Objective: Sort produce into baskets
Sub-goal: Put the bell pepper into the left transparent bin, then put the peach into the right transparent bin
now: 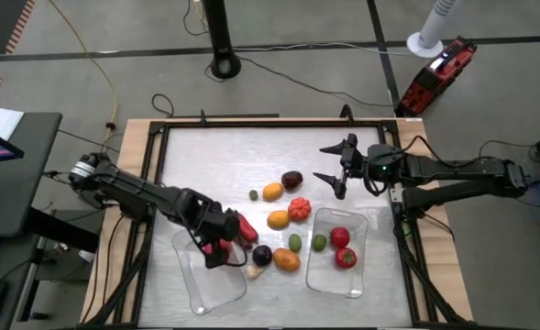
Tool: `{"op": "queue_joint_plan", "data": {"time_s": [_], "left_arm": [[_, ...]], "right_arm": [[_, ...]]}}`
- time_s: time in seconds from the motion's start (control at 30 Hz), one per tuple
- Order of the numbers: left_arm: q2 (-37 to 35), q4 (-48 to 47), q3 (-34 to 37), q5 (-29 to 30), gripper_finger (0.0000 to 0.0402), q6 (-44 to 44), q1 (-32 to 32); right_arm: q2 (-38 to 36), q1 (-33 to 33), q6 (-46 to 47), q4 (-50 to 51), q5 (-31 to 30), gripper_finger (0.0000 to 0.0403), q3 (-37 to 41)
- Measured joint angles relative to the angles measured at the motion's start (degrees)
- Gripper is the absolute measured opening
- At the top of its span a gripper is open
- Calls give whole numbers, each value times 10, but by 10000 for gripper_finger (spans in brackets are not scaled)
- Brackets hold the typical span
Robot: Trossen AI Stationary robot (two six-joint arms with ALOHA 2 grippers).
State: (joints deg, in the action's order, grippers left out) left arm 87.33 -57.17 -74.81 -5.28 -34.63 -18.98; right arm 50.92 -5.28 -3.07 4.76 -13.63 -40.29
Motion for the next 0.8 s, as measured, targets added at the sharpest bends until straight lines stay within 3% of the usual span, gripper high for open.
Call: {"op": "queue_joint_plan", "data": {"time_s": [0.1, 0.3, 0.53, 0.8], "left_arm": [[0, 6, 0, 26, 393, 12, 2], [0, 25, 5, 192, 384, 79, 66], [46, 101, 30, 144, 357, 194, 183], [128, 183, 30, 124, 349, 280, 250]], "right_arm": [[0, 0, 0, -8, 0, 386, 0], [0, 0, 0, -9, 1, 386, 0], [0, 0, 0, -5, 3, 386, 0], [0, 0, -2, -1, 3, 386, 2]]}}
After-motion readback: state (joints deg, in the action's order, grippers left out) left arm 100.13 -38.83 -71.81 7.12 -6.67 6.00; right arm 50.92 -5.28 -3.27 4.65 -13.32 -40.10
